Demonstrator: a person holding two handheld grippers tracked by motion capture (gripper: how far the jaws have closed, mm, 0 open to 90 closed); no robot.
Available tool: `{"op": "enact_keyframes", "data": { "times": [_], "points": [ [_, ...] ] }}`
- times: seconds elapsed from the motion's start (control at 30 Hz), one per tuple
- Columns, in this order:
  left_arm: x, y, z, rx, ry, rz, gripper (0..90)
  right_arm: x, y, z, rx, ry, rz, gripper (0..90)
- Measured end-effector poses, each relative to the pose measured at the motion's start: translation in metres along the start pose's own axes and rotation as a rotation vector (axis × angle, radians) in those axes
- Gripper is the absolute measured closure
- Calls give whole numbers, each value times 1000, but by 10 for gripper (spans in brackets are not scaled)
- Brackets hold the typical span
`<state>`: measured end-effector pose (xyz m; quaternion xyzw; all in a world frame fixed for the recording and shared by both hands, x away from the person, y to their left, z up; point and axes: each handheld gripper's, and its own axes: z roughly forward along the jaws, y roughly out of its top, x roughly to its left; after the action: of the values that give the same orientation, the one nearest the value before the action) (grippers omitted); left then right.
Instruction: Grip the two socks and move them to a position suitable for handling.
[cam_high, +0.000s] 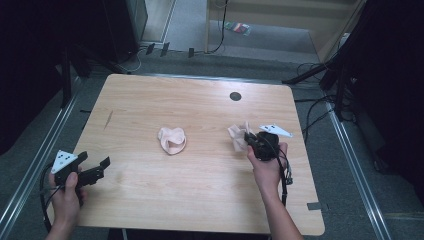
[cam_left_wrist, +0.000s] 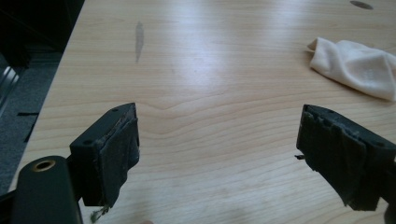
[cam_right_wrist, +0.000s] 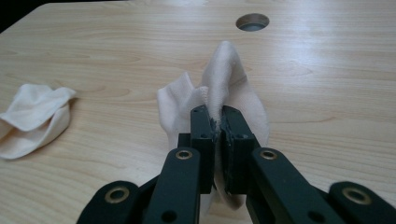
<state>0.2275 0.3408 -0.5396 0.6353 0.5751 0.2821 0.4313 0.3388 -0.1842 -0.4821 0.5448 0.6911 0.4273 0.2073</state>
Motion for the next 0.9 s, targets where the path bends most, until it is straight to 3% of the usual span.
{"op": "enact_keyframes", "data": {
  "times": [0.2,0.23,0.3,0.37,0.6,0.9],
  "points": [
    [-19,7,0,-7,-38,20,133,14,-8,-15,-14,30,-13,856],
    [-29,11,0,-9,-59,43,133,17,-10,-18,-23,31,-19,856],
    [-33,12,0,-8,-65,50,133,19,-11,-20,-29,36,-20,856],
    [-46,16,1,-9,-98,66,133,25,-16,-26,-33,52,-16,856],
    [-76,18,8,1,-160,103,133,40,-22,-36,-31,108,-4,856],
    [-108,19,14,7,-219,134,133,67,-39,-43,-19,162,-32,856]
  ]
}}
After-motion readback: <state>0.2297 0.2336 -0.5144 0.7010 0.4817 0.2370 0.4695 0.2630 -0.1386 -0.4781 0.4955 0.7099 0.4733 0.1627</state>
